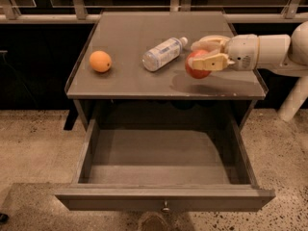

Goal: Pick apple from top drawer and place on counter

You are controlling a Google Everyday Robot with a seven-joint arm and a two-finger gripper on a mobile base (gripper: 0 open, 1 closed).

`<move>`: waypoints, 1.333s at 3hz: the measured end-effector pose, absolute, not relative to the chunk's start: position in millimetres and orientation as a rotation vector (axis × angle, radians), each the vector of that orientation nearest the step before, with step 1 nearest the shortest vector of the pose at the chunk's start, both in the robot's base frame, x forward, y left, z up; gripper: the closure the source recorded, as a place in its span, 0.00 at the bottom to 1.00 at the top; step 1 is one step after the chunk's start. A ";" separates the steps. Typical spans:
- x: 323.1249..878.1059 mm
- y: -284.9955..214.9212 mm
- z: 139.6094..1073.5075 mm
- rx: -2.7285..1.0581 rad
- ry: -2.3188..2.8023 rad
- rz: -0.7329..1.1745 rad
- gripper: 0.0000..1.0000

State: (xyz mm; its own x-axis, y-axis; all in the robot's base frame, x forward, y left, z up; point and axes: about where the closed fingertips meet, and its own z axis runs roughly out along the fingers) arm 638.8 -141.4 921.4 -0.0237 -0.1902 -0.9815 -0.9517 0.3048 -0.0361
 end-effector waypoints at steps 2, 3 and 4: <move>660.4 -134.0 902.0 -1.110 1.476 0.903 0.82; 660.4 -133.9 902.0 -1.110 1.476 0.903 0.58; 660.4 -133.9 902.0 -1.110 1.476 0.903 0.35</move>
Offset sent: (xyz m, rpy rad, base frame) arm 0.0175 0.0059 -0.0157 0.0078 0.0150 0.0137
